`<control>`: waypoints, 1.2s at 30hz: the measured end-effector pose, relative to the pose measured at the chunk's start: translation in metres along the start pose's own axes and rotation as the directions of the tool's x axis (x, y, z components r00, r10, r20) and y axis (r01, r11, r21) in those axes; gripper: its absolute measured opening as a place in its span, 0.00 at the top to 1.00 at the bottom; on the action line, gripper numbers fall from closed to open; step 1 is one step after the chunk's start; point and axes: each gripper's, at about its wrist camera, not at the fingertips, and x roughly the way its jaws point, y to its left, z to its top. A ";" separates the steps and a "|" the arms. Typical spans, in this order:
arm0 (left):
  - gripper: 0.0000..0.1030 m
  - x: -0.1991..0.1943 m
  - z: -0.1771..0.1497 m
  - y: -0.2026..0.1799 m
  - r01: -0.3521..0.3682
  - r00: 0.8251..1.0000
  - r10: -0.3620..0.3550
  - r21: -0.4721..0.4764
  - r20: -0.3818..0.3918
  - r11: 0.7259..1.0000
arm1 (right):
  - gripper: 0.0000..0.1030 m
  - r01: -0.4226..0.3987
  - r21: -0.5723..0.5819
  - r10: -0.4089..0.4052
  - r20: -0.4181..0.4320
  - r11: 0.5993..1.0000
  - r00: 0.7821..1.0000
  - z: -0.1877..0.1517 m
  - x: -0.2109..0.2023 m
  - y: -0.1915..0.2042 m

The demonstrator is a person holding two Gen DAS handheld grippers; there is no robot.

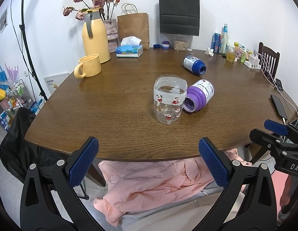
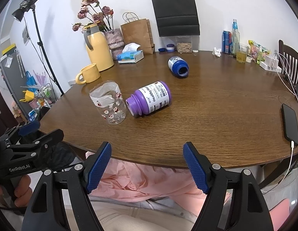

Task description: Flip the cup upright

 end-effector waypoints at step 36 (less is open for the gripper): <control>0.00 0.003 0.003 0.003 -0.001 1.000 0.000 -0.011 -0.019 1.000 | 0.21 0.001 0.006 -0.001 -0.009 1.000 1.000 -0.002 0.005 -0.004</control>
